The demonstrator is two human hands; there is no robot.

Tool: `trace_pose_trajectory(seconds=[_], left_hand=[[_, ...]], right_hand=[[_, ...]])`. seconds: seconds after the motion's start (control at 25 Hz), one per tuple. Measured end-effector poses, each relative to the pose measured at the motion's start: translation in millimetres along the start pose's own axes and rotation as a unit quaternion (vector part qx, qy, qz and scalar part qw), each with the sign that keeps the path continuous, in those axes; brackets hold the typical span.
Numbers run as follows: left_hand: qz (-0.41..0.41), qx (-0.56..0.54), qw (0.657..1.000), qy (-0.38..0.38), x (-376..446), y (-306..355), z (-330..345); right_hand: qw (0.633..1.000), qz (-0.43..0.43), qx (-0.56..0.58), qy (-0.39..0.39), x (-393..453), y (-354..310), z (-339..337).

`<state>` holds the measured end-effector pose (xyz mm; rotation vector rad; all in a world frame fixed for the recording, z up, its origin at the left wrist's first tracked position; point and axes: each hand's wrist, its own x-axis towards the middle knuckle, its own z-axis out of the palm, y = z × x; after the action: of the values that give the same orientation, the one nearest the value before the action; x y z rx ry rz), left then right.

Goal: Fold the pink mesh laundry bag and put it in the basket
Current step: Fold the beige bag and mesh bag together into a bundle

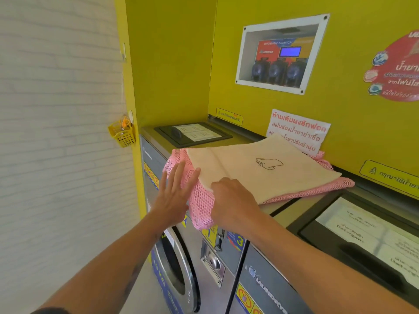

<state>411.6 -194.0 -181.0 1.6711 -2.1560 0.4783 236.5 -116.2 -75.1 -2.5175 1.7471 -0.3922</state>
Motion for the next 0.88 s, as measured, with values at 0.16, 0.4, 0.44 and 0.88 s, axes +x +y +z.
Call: trace_pose_trajectory(seconds=[0.16,0.4,0.44,0.88], left_hand=[[0.043,-0.008,0.999,0.031,16,-11,0],[0.144,-0.074,0.984,0.081,36,-33,-6],[0.161,-0.083,0.979,0.093,41,-35,-7],[0.221,-0.154,0.953,0.136,34,-18,-29]], right_hand=[[0.997,0.009,0.053,0.053,17,-5,7],[0.992,0.045,-0.104,-0.046,24,-25,46],[0.991,0.052,-0.125,-0.023,25,-28,53],[0.999,0.012,-0.03,0.013,9,31,-14]])
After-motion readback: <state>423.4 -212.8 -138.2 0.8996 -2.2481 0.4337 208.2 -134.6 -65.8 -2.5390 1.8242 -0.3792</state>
